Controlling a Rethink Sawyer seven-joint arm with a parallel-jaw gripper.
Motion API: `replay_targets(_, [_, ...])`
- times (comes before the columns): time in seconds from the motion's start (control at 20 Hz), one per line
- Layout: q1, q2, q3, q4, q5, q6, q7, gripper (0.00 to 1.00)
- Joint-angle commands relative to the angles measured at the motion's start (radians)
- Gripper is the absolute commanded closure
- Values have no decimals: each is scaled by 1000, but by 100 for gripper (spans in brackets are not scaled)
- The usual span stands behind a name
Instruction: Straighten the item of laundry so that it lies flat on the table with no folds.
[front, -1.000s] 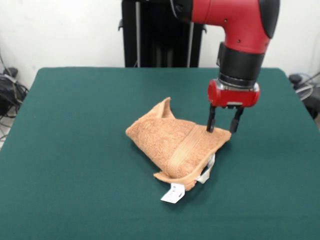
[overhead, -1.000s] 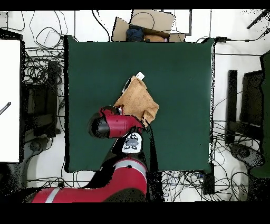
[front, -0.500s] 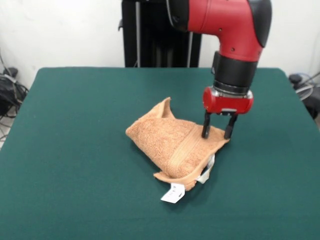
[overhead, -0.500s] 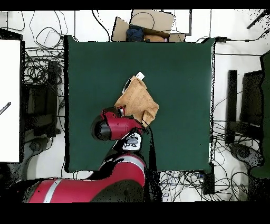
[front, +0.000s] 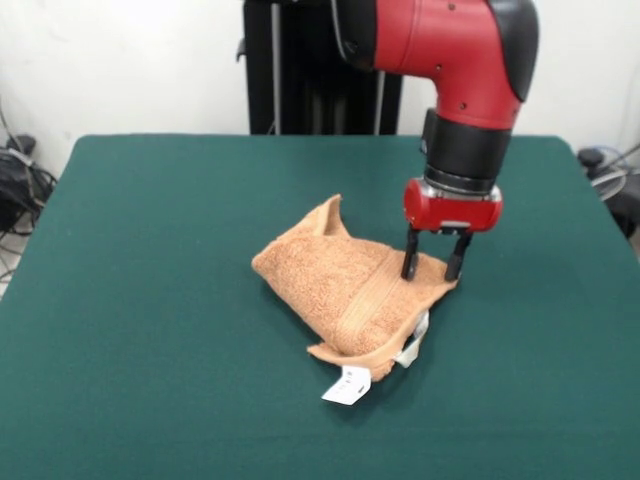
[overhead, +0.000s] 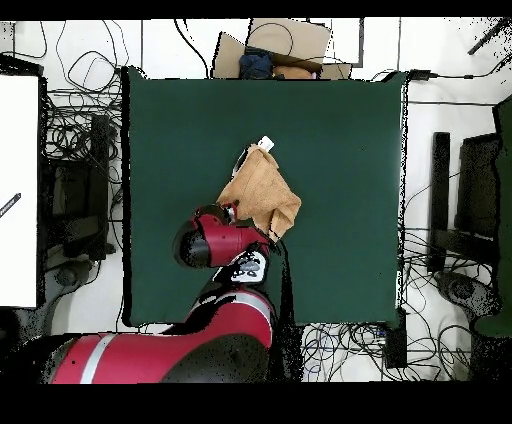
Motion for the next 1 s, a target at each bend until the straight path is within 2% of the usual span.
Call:
replay_targets(0.05, [46,17,-7,41,48,-45,233,0])
replay_targets(0.5, [79,23,-17,35,81,-35,240,0])
replay_targets(1.0, [69,51,-12,32,73,-73,242,0])
